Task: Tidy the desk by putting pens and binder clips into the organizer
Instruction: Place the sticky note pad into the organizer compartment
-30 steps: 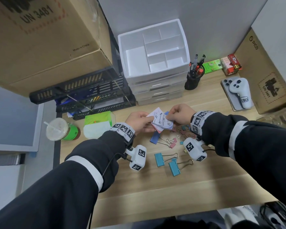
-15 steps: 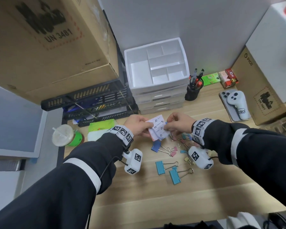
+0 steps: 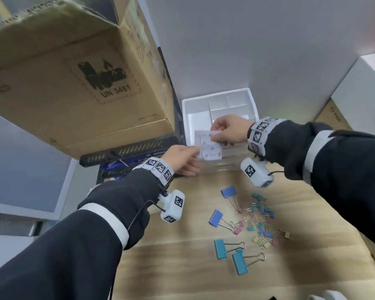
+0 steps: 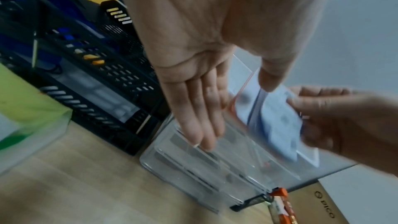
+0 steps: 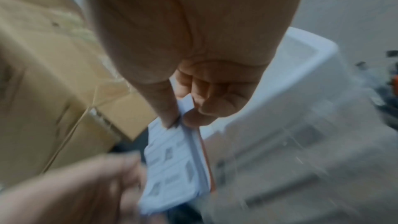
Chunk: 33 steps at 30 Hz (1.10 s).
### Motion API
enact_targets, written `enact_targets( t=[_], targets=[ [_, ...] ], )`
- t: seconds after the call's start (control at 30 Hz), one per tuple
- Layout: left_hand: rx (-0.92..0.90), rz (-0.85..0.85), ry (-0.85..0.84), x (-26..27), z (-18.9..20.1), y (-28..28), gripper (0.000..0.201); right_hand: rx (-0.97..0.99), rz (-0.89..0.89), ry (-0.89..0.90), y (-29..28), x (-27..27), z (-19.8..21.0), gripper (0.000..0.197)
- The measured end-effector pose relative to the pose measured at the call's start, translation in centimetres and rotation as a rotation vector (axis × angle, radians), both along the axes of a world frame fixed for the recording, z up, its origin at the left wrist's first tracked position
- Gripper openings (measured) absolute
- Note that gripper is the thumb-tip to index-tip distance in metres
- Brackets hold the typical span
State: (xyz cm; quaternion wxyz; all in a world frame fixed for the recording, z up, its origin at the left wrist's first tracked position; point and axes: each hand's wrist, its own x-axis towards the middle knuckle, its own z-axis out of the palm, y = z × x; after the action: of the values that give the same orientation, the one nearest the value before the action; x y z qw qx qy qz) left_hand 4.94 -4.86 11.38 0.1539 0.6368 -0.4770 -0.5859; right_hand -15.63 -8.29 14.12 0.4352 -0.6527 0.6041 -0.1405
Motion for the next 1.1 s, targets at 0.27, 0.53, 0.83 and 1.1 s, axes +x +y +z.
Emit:
enact_targets(
  t=[0.27, 0.53, 0.83, 1.1],
  targets=[
    [0.217, 0.075, -0.045, 0.6, -0.6, -2.1, 0.074, -0.048, -0.15, 0.062, -7.1, 3.2, 0.7, 0.009],
    [0.265, 0.005, -0.051, 0.4, -2.0, -2.9, 0.077, -0.298, -0.032, 0.386, -8.4, 4.5, -0.4, 0.042],
    [0.218, -0.042, -0.097, 0.2, -2.4, -2.9, 0.072, -0.412, 0.361, 0.834, -6.0, 4.7, -2.5, 0.024],
    [0.217, -0.019, -0.098, 0.1, -2.5, -2.7, 0.07, -0.405, 0.363, 0.859, -6.3, 4.9, -2.8, 0.048]
  ],
)
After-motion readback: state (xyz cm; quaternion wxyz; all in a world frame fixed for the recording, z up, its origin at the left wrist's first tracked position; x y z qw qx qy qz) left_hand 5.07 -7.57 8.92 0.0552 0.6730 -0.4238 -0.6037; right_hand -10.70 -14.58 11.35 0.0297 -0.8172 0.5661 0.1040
